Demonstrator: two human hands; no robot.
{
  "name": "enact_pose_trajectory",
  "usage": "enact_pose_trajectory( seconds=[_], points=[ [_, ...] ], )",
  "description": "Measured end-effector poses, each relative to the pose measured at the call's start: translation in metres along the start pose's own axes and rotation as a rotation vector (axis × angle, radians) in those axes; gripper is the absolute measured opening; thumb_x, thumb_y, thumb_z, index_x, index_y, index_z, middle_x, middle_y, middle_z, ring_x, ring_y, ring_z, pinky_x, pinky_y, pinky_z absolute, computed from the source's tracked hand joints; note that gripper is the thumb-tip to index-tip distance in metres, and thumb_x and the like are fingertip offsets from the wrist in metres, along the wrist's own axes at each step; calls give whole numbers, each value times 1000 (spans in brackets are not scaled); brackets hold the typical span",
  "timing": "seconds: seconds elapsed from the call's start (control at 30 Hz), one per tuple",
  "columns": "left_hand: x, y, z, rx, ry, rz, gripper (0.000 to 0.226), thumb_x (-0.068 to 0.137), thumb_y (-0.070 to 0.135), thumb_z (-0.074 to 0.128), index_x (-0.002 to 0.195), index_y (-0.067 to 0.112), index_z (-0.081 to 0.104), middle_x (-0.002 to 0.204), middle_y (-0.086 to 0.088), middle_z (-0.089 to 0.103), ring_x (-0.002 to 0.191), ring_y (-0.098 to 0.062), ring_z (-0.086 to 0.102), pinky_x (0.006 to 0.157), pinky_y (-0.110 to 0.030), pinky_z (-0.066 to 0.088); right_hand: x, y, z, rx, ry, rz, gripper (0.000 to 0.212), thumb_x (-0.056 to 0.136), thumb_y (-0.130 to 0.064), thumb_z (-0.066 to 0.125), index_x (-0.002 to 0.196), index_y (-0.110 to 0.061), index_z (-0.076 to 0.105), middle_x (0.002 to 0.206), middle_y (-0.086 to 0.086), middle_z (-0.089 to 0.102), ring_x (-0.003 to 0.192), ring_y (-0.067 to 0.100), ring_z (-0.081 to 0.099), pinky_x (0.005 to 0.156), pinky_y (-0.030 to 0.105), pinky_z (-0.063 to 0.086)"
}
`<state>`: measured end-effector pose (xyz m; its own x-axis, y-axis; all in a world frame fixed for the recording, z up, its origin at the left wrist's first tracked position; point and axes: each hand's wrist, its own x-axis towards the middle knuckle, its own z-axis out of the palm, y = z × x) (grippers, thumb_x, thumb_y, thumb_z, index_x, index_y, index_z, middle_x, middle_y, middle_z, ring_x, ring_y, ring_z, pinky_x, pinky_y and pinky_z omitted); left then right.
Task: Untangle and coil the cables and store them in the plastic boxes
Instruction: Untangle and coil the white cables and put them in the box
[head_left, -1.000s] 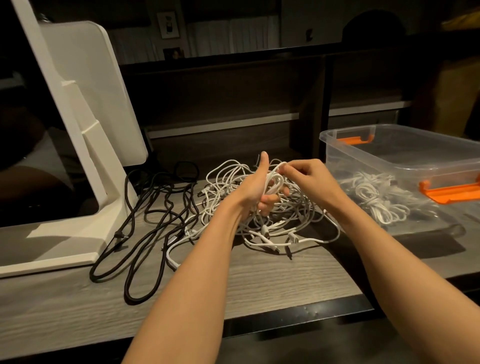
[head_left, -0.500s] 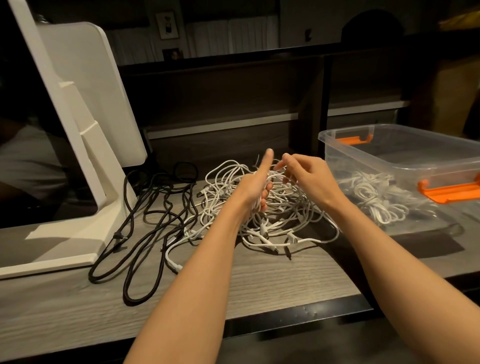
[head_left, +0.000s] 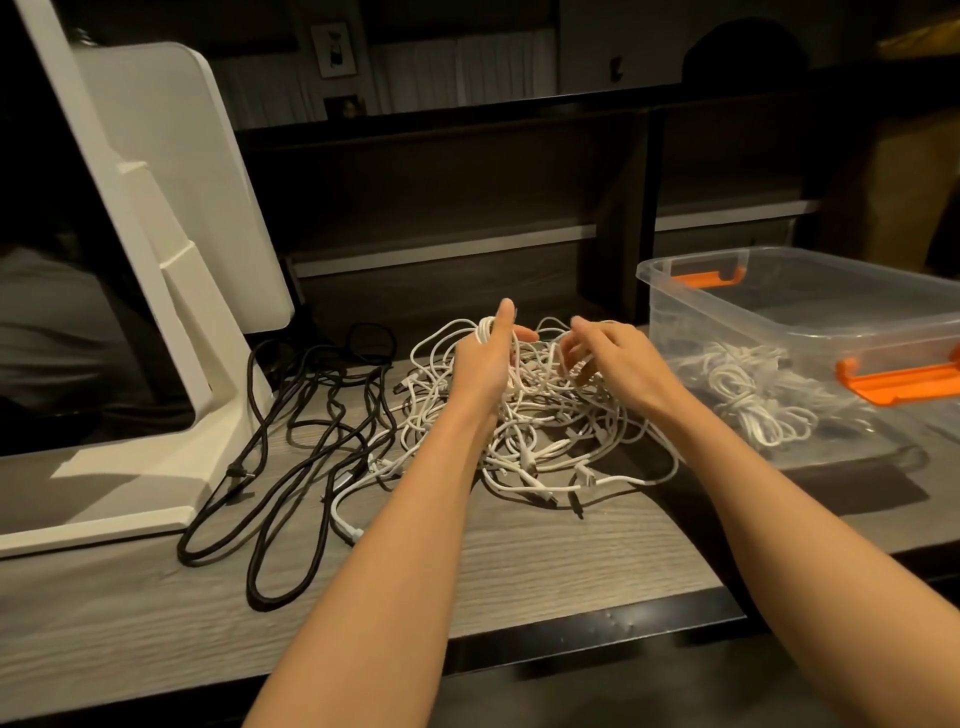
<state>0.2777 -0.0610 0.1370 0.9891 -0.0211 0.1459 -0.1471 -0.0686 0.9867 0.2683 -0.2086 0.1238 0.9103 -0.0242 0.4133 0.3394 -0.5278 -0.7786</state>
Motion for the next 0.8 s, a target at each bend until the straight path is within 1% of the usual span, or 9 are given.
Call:
enact_pose_trajectory(
  seconds=[0.1,0.17,0.27,0.37,0.43,0.53,0.6,0.7,0.8],
  points=[
    [-4,1,2,25,-46,-3,44,99,54,39,82,23,65,81,1,52,72,-10,49,65,-25,42,-3,-5,3,-170,18,-30,59,90,-67,34,87,-20,70,86,-8,68,83,9,61,79,33,47],
    [-4,3,3,34,-45,15,41,99,53,41,80,20,58,82,-4,53,75,-13,52,64,-24,42,-3,-4,4,-233,44,-15,59,85,-71,40,87,-19,68,82,-6,66,80,9,60,76,33,48],
    [-7,3,4,62,-46,73,46,101,49,38,88,17,69,74,-5,50,65,-9,46,53,-15,42,1,-1,4,-252,33,-22,18,86,-37,59,95,-21,61,95,-5,65,89,14,60,82,39,52],
    [-7,4,5,61,-29,78,46,101,47,38,83,17,69,70,2,47,61,-5,43,47,-6,40,0,-3,4,-182,-34,-100,19,84,-8,53,94,-21,62,96,-3,66,95,11,59,84,30,47],
    [-6,2,6,59,-18,87,47,101,47,38,84,17,69,65,2,44,57,-6,41,50,-11,38,-2,-7,2,-92,-82,-103,22,88,-7,49,88,-19,68,86,-3,68,88,7,62,81,25,44],
    [-4,0,6,49,-23,91,45,101,48,39,87,17,69,65,0,45,57,-9,44,51,-14,39,-7,-11,4,-85,-237,-119,26,94,-34,55,77,-21,69,61,-13,64,60,-4,57,63,12,40],
    [-2,-1,6,48,-23,73,45,101,47,40,88,15,68,69,-2,52,62,-11,50,56,-17,42,-6,-11,7,-96,-249,-162,29,90,-38,61,68,-20,68,51,-17,58,53,-9,52,59,9,37],
    [1,-3,4,82,-11,55,48,101,48,39,94,10,69,72,-5,59,68,-14,57,59,-19,44,-3,-9,7,-56,-188,-183,24,89,-33,64,69,-20,69,62,-10,63,57,-4,54,61,16,39],
    [2,-4,2,78,-22,26,47,100,49,40,96,11,67,63,-1,54,55,-7,53,52,-15,47,-2,-7,5,-7,-219,-136,17,93,-27,60,90,-13,71,69,-7,67,61,-3,59,62,17,43]
  ],
)
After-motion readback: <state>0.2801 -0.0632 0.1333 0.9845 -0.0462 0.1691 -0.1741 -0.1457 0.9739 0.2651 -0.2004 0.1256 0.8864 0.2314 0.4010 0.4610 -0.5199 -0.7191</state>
